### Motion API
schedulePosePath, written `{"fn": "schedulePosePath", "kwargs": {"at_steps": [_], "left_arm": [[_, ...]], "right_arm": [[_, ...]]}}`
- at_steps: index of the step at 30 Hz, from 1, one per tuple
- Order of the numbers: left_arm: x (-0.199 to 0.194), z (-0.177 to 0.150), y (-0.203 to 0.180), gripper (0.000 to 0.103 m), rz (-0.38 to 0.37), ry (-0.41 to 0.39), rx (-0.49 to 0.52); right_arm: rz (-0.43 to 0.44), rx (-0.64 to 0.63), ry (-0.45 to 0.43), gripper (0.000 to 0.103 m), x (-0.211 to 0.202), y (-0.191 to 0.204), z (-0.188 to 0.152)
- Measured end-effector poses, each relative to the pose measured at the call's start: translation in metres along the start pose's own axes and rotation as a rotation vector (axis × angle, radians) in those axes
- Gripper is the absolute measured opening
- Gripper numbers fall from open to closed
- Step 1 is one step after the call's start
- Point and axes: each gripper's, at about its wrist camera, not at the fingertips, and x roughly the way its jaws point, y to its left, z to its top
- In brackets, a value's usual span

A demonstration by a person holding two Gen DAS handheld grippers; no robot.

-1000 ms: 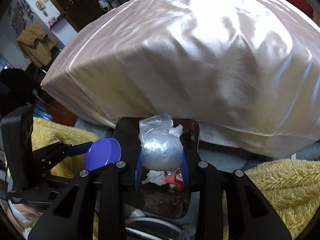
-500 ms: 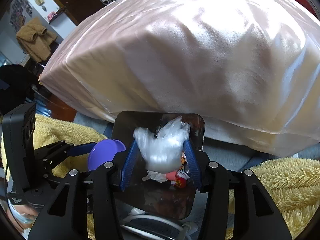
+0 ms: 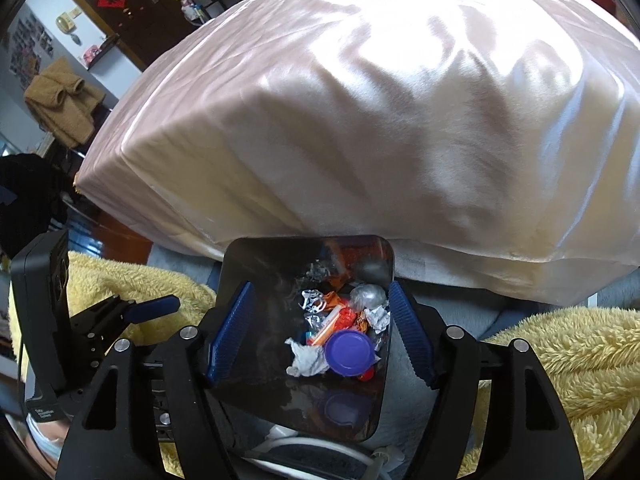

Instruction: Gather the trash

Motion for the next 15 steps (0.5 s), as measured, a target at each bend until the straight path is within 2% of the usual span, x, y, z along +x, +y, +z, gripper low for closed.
{"fn": "schedulePosePath", "kwargs": {"at_steps": [6, 7, 12, 15], "left_arm": [[-0.027, 0.001, 0.006, 0.09, 0.03, -0.12, -0.03], [-0.033, 0.001, 0.007, 0.09, 0.038, -0.142, -0.034], [-0.07, 0.004, 0.007, 0.09, 0.055, -0.241, -0.043], [-0.097, 0.005, 0.004, 0.092, 0.055, -0.305, -0.052]], "right_arm": [[-0.041, -0.005, -0.085, 0.09, -0.021, 0.001, 0.0], [-0.049, -0.008, -0.103, 0.098, -0.026, 0.002, 0.0], [-0.069, 0.025, -0.204, 0.1, -0.062, 0.005, 0.001], [-0.108, -0.004, -0.281, 0.1, -0.087, 0.013, 0.003]]}}
